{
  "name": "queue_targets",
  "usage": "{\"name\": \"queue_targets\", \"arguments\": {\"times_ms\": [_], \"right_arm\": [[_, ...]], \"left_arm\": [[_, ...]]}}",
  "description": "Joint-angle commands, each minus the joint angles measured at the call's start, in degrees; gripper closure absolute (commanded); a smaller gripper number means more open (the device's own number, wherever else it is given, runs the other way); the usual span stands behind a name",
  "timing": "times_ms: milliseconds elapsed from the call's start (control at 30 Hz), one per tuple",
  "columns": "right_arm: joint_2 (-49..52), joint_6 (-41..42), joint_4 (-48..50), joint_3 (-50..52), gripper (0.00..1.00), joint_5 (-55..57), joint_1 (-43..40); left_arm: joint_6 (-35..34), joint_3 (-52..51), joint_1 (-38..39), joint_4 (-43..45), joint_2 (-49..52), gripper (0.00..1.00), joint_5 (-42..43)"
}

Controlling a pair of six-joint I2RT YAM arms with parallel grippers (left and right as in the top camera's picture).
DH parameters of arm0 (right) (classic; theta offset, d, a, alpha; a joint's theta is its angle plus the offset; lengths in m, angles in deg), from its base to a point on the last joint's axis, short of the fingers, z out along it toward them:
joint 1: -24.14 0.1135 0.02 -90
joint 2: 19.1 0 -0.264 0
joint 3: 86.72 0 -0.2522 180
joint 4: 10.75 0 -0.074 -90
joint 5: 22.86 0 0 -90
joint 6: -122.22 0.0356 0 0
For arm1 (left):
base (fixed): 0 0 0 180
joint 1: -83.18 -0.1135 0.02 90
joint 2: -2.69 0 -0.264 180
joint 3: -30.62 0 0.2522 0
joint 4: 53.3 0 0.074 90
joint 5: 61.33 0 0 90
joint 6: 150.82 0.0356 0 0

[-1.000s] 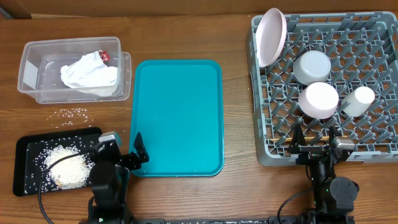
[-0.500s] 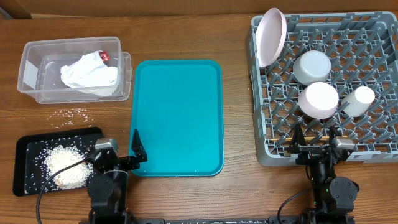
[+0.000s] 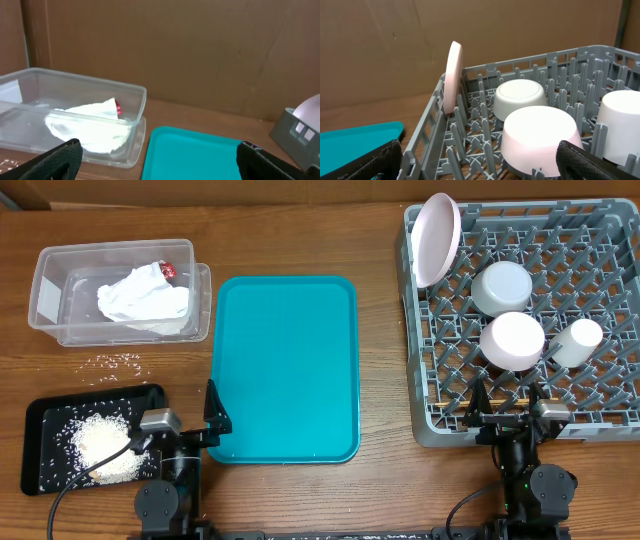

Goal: Sort waste into correct bins and load items into the dishwasher

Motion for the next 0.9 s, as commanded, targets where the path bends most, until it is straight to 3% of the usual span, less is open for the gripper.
{"name": "queue_targets", "arguments": {"times_ms": [0,167,633,867], "right_arm": [[-0.5,-0.2,0.3,0.6,0.00,0.5,0.2],[-0.5,-0.2,0.3,0.6,0.00,0.5,0.2],[-0.5,-0.2,0.3,0.6,0.00,0.5,0.2],[-0.5,-0.2,0.3,0.6,0.00,0.5,0.2]], "left_arm": [[1.3,-0.3,0.1,-1.0,-0.7,0.00,0.4],[1.3,-0.3,0.1,-9.0,-0.7,0.00,0.7],[1.3,-0.3,0.1,-8.8,-0.7,0.00,1.1],[5.2,-0.3,0.1,-8.8,-0.7,0.00,0.9]]}}
